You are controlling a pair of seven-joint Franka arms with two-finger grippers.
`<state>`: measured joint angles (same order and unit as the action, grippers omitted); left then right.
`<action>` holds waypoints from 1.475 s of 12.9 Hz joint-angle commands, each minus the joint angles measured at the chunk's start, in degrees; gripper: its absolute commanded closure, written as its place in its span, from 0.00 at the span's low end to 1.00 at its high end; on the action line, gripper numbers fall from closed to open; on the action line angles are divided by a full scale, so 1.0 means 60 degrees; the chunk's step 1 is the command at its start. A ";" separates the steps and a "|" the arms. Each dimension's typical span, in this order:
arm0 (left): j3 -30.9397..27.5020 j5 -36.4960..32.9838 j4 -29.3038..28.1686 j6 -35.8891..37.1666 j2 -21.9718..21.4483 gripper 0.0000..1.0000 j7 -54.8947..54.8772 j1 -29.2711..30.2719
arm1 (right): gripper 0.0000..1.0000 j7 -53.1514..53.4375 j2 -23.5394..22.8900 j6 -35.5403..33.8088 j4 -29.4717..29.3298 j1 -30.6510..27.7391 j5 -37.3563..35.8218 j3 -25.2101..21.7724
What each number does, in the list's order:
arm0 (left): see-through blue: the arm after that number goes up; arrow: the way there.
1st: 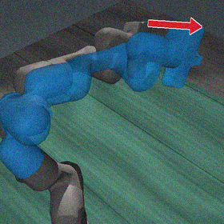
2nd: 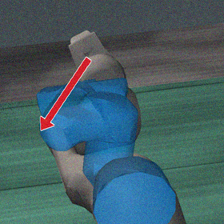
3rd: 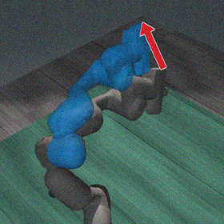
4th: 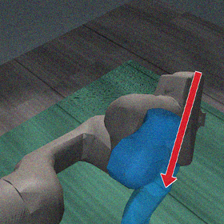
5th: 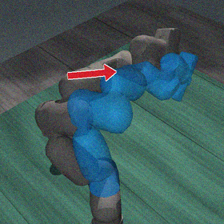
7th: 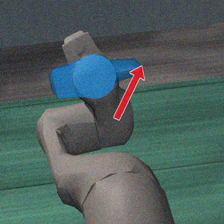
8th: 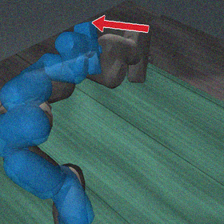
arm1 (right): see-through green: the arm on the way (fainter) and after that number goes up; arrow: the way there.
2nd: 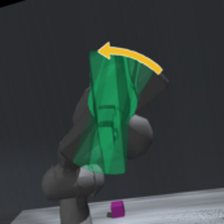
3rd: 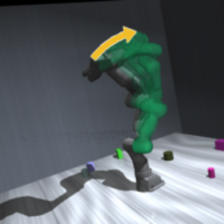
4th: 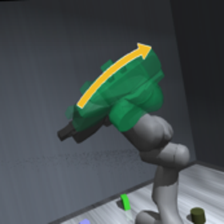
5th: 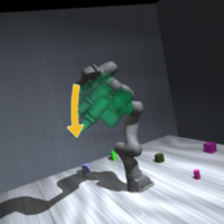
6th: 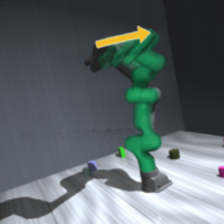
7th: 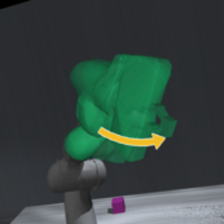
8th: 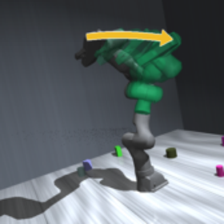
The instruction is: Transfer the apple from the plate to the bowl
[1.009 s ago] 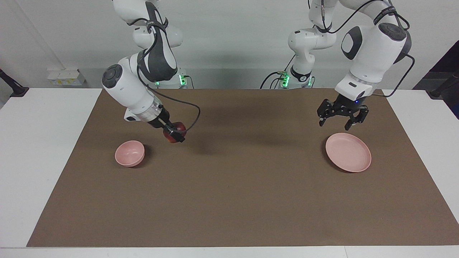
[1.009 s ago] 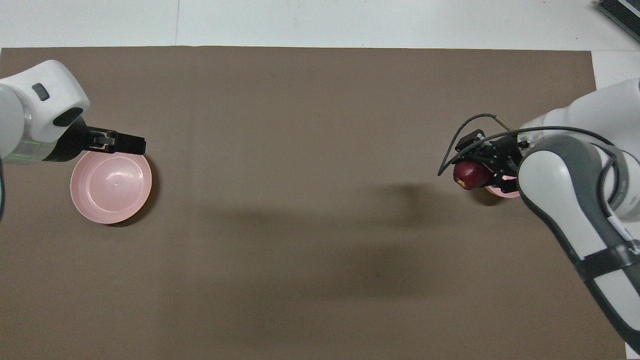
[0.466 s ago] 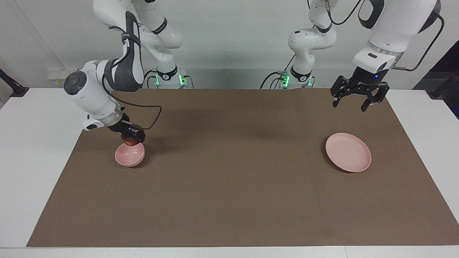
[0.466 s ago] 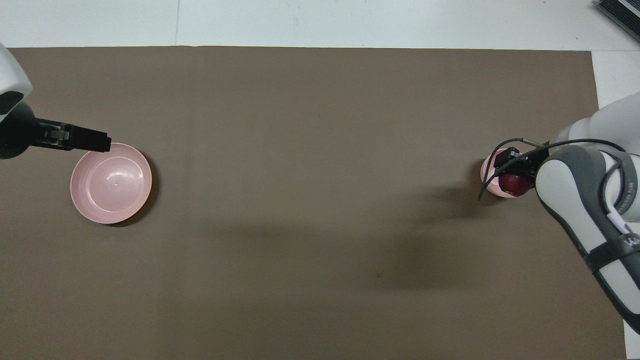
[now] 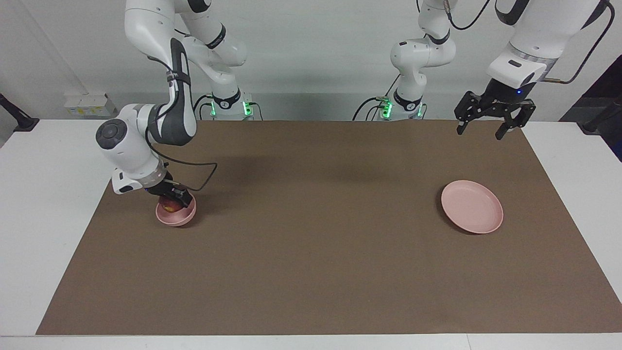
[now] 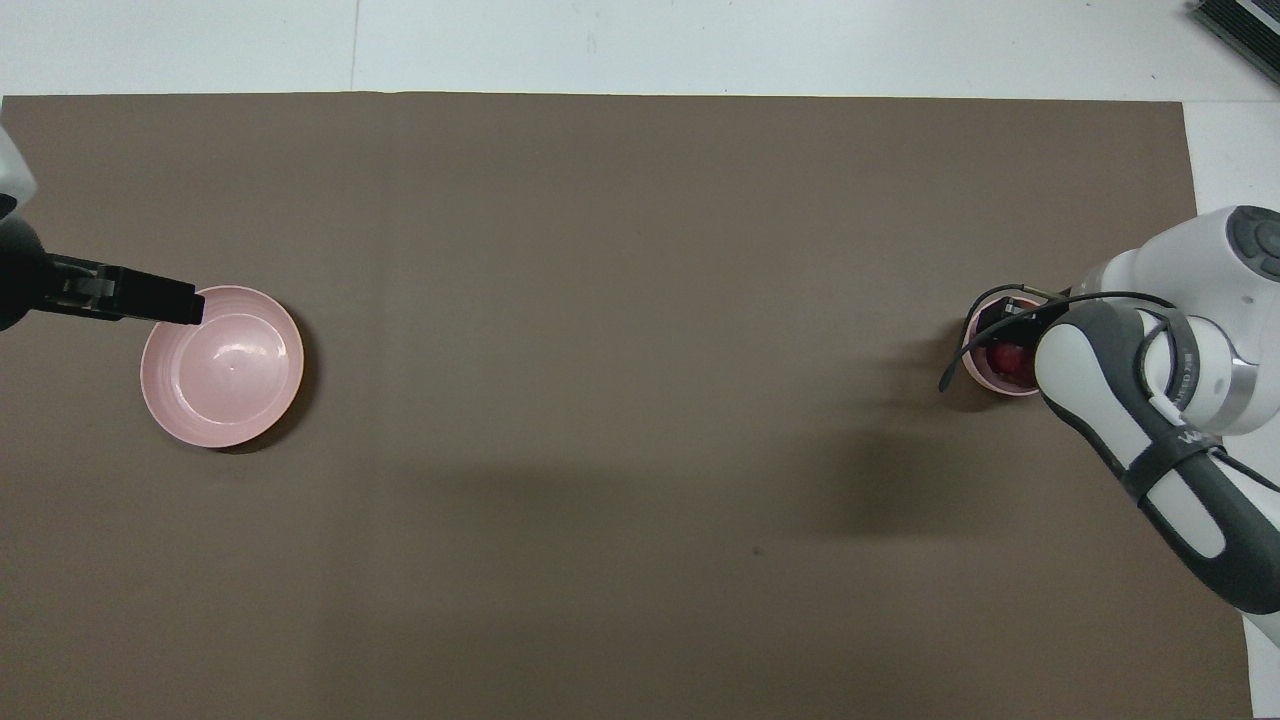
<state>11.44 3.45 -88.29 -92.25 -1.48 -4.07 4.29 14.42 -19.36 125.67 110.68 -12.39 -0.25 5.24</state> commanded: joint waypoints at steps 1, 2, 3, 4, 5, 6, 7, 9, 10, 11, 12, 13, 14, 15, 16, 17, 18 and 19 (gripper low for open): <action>-0.0322 -0.0179 0.0110 0.0388 -0.0075 0.00 -0.0069 -0.0127 | 0.00 -0.0119 0.0077 -0.0115 -0.0268 -0.0118 -0.0193 0.0123; -0.0832 -0.0208 0.0125 0.0491 -0.0075 0.00 -0.0084 -0.0607 | 0.00 -0.0119 0.0149 -0.0318 -0.0384 -0.0089 -0.0207 0.0124; -0.1302 -0.0194 0.0139 0.0550 -0.0075 0.00 -0.0084 -0.0946 | 0.00 -0.0133 0.0193 -0.0523 -0.0545 -0.0074 -0.0207 0.0124; -0.1538 -0.0194 0.0140 0.0608 -0.0075 0.00 -0.0157 -0.1152 | 0.00 -0.0206 0.0281 -0.0728 -0.0677 -0.0059 -0.0207 0.0124; -0.1642 -0.0179 0.0140 0.0682 -0.0046 0.00 -0.0201 -0.1270 | 0.00 -0.0250 0.0456 -0.0933 -0.0737 -0.0016 -0.0222 0.0138; -0.1701 -0.0150 0.0314 0.0784 -0.0017 0.00 -0.0216 -0.1213 | 0.00 -0.0352 0.0690 -0.1095 -0.0781 0.0057 -0.0265 0.0138; -0.1731 -0.0135 0.0547 0.0959 0.0071 0.00 -0.0303 -0.1126 | 0.00 -0.0657 0.0895 -0.1227 -0.0796 0.0072 -0.0295 0.0153; -0.1731 -0.0121 0.0594 0.1107 0.0101 0.00 -0.0479 -0.1096 | 0.00 -0.1492 0.1349 -0.1636 -0.0941 0.0102 -0.0601 0.0226; -0.1746 -0.0135 0.0623 0.1136 0.0101 0.00 -0.0480 -0.1096 | 0.00 -0.1626 0.1525 -0.1986 -0.1116 0.0189 -0.0748 0.0241; -0.1731 -0.0150 0.0840 0.1383 0.0144 0.00 -0.0480 -0.1096 | 0.00 -0.1642 0.1759 -0.2352 -0.1249 0.0436 -0.0865 0.0226; -0.1717 -0.0150 0.1089 0.1646 0.0304 0.00 -0.0494 -0.1081 | 0.00 -0.1482 0.2051 -0.2603 -0.1250 0.0627 -0.0895 0.0226; -0.1702 -0.0150 0.1150 0.1649 0.0335 0.00 -0.0465 -0.1096 | 0.00 -0.1205 0.2301 -0.2779 -0.1250 0.0905 -0.0896 0.0212; -0.1687 -0.0179 0.1136 0.1664 0.0321 0.00 -0.0450 -0.1125 | 0.00 -0.0840 0.2535 -0.3129 -0.1250 0.1053 -0.0896 0.0240; -0.1702 -0.0295 0.1136 0.1693 0.0321 0.00 -0.0436 -0.1125 | 0.00 -0.0445 0.2712 -0.3422 -0.1235 0.1344 -0.0852 0.0241; -0.1731 -0.0615 0.1136 0.1678 0.0277 0.00 -0.0436 -0.1183 | 0.00 -0.0006 0.2916 -0.3643 -0.1221 0.1565 -0.0663 0.0241; -0.1731 -0.0706 0.1121 0.1649 0.0277 0.00 -0.0407 -0.1140 | 0.00 0.0187 0.3107 -0.3892 -0.1221 0.1596 -0.0647 0.0357; -0.1746 -0.0721 0.1121 0.1591 0.0262 0.00 -0.0406 -0.1096 | 0.00 -0.0275 0.3196 -0.4097 -0.1322 0.1582 -0.0661 0.0372; -0.1804 -0.0721 0.1107 0.1532 0.0247 0.00 -0.0421 -0.1081 | 0.00 -0.1193 0.3211 -0.4418 -0.1671 0.1451 -0.0589 0.0344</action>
<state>1.48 0.62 -83.41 -83.84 -0.69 -6.34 -1.70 12.66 -0.92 101.68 102.44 -2.12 -4.04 7.18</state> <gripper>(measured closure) 0.000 0.000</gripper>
